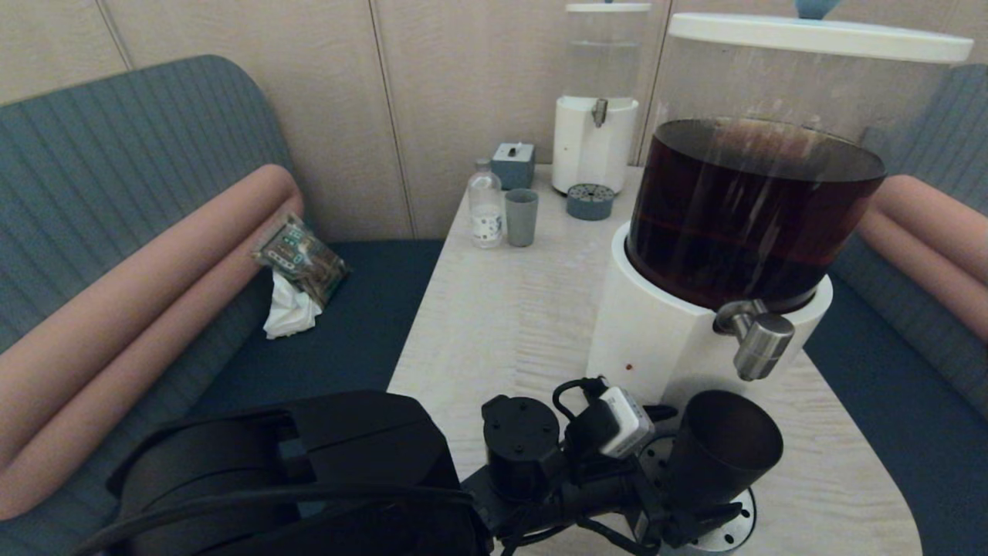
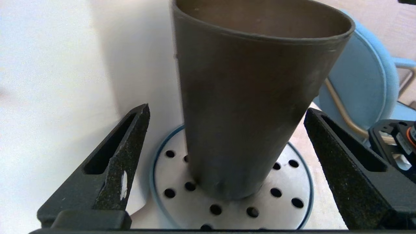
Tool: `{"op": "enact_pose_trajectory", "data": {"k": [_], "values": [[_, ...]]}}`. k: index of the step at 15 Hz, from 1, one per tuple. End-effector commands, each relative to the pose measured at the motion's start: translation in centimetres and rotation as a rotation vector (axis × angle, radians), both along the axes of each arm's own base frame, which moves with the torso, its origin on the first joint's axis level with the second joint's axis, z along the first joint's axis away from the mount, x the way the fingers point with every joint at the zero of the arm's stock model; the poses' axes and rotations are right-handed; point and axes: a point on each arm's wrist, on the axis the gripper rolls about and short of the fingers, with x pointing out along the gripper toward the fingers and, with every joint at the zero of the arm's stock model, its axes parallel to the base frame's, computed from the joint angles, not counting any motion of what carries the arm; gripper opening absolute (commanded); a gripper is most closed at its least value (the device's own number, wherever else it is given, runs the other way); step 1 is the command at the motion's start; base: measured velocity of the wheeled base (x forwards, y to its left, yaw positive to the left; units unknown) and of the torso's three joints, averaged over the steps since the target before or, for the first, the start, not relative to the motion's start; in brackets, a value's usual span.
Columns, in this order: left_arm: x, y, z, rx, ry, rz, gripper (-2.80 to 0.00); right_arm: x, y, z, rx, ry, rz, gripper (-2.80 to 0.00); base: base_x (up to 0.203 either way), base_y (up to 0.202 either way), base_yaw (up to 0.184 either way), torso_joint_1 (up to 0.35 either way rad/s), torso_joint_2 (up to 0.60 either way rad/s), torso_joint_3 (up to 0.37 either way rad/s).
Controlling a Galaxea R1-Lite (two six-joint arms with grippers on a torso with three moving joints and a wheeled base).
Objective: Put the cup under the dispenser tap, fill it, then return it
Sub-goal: Place the cup next to the water dispenser
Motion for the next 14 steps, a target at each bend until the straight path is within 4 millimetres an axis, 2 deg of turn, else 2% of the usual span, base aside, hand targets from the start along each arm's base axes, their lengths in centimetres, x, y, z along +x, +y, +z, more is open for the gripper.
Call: {"op": "enact_pose_trajectory", "data": {"k": [1,14], "values": [[0.0,-0.5,-0.3,-0.007,-0.005,-0.011,0.0,0.1,0.0,-0.3,0.0,0.008,0.0,-2.8,0.0,0.0,0.0,0.0,0.0,0.0],[0.9,-2.4,-0.5,-0.029,-0.018,-0.044,0.0,0.1,0.0,-0.3,0.0,0.008,0.0,-2.8,0.0,0.0,0.0,0.0,0.0,0.0]]}}
